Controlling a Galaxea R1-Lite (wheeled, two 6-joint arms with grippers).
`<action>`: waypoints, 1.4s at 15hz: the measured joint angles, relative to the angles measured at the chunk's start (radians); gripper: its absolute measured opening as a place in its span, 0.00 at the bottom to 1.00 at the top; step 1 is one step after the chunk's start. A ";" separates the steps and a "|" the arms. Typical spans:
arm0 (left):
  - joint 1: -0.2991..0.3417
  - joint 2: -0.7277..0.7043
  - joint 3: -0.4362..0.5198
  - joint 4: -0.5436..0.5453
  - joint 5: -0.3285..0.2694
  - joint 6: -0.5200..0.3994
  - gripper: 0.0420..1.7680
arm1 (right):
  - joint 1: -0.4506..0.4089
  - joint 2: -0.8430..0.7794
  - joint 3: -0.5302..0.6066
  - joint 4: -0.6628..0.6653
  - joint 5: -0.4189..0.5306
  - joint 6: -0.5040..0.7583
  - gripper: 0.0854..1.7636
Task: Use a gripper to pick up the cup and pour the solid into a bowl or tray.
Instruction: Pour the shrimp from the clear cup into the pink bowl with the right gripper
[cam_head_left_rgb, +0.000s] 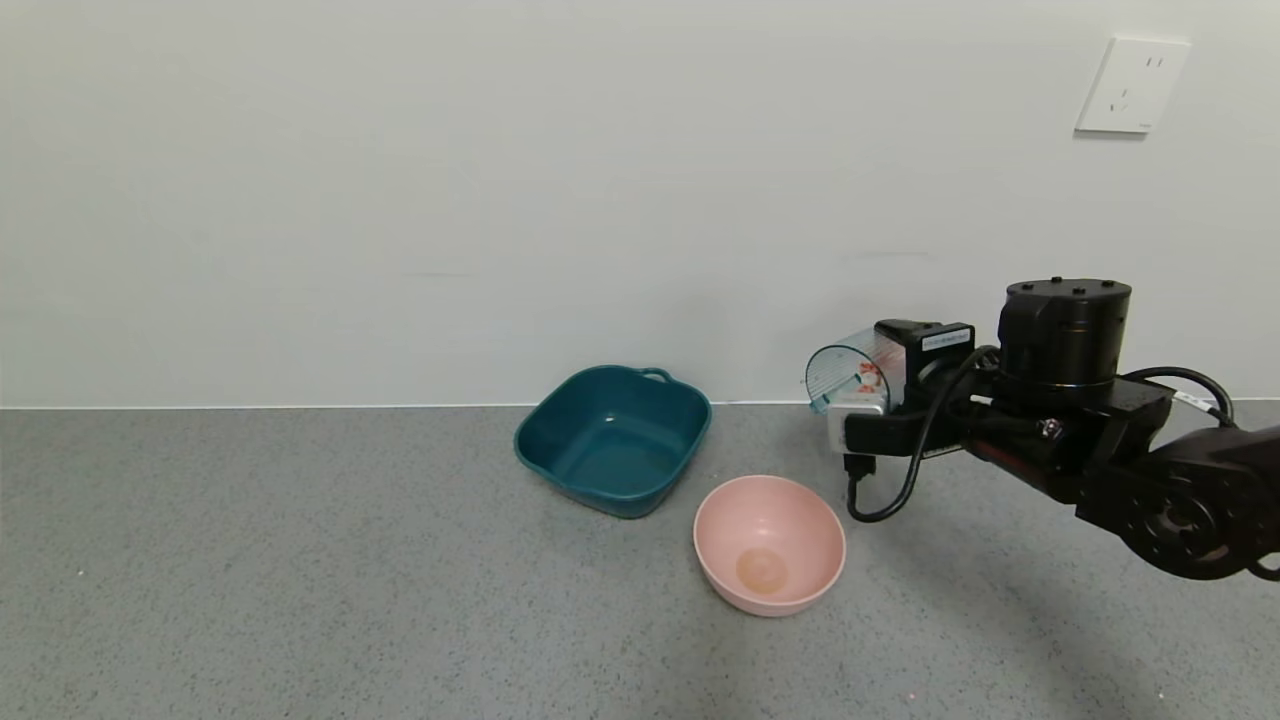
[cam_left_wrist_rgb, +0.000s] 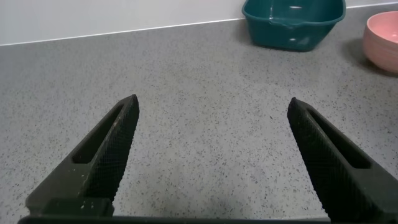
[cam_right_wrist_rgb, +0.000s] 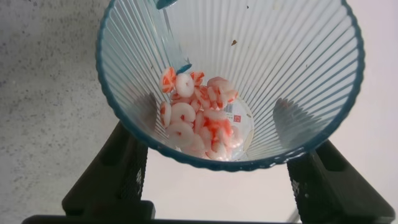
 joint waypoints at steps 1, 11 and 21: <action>0.000 0.000 0.000 0.000 0.000 0.000 0.97 | 0.008 0.000 0.002 0.000 -0.009 -0.020 0.73; 0.000 0.000 0.000 0.000 0.000 0.000 0.97 | 0.106 0.052 0.037 -0.011 -0.079 -0.210 0.73; 0.000 0.000 0.000 0.000 0.000 0.000 0.97 | 0.125 0.126 0.050 -0.224 -0.120 -0.563 0.73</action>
